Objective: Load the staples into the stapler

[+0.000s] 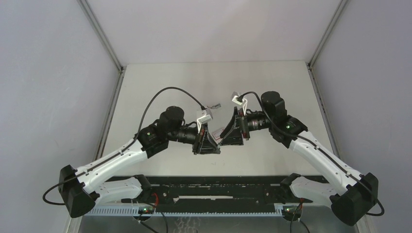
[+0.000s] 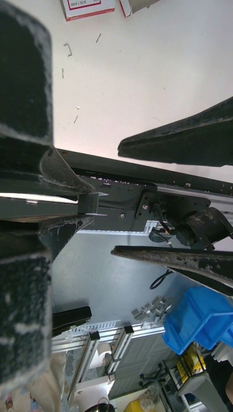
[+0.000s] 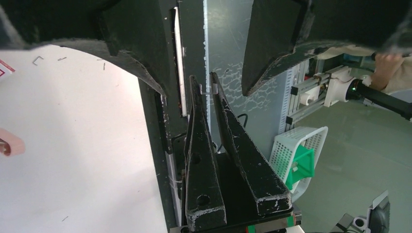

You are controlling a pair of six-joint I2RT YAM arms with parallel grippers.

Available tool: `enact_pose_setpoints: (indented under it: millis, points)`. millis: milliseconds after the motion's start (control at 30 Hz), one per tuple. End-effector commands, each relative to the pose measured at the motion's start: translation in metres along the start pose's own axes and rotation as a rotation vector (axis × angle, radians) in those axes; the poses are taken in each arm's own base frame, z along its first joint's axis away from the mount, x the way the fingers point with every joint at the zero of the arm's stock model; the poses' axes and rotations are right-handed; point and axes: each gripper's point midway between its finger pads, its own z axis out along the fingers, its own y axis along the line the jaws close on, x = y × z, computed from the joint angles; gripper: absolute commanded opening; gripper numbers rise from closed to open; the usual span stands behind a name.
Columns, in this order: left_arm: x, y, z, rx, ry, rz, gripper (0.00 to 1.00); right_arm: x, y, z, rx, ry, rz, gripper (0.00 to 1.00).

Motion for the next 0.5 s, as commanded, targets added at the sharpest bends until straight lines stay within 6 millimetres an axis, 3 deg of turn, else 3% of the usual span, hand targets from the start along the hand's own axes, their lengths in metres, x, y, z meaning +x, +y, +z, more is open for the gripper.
enact_pose_setpoints:
  millis: [0,267,467]
  points:
    - [-0.026,-0.0177,-0.0037,0.046,-0.045,0.082,0.05,-0.0143,0.0147,0.0028,-0.052,-0.011,-0.073,0.52]
    - [-0.0254,-0.0177,-0.0038,0.045,-0.044,0.081,0.05,-0.0084,0.0153,0.0092,-0.058,0.031,-0.069,0.38]
    - [-0.0265,-0.018,-0.0049,0.039,-0.049,0.086,0.03,-0.0049,0.0141,0.012,-0.048,0.052,-0.068,0.34]
